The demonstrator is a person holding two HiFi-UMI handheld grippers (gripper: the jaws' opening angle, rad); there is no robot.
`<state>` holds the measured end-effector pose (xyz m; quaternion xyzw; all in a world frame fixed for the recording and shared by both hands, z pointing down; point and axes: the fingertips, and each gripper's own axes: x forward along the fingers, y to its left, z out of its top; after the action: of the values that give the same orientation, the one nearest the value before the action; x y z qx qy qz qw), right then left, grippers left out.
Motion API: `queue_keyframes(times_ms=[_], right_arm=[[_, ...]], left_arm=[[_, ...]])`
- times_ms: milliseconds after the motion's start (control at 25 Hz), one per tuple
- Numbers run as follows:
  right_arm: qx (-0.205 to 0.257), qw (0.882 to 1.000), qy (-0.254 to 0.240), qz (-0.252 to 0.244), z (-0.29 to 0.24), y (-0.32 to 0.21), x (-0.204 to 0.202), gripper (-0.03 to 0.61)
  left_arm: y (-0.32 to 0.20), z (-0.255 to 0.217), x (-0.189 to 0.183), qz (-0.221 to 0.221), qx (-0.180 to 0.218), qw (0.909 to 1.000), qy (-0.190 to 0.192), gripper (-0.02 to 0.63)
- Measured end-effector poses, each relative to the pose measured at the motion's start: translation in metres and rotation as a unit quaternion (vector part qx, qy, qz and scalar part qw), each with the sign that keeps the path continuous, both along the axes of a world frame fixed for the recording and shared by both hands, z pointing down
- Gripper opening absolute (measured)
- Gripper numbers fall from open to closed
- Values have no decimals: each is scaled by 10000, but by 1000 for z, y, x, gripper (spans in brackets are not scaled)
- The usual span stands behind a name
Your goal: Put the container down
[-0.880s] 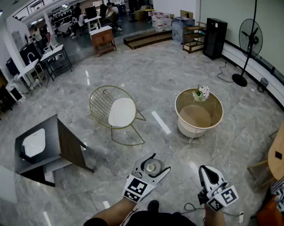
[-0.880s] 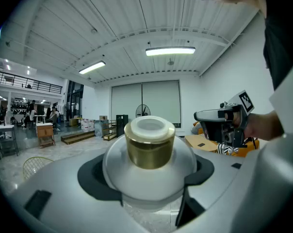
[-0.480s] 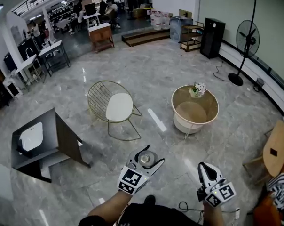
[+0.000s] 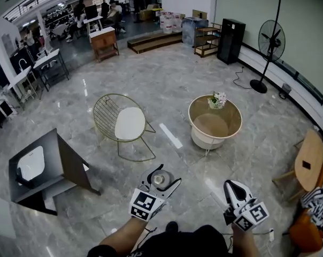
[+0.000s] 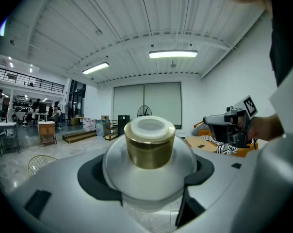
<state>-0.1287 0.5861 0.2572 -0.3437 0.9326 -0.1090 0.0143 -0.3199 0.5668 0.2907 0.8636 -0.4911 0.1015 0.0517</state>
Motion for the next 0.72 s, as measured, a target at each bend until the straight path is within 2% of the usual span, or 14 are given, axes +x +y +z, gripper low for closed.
queue_keyframes(times_ms=[120,320,720], right_arm=[[-50,9998,-162,-37,-3,-3,-14,15],[-40,9995,-150,-260,-10,2,-40,20],[-87,9981,-607,-80,-7,-19,-14,22]], left_arm=[[-4,0,-12,18,61,10000,-53,344],[0,5,-25,-53,24,9998,170,344],[-17,15,-7,43,-113,9999,61,344]])
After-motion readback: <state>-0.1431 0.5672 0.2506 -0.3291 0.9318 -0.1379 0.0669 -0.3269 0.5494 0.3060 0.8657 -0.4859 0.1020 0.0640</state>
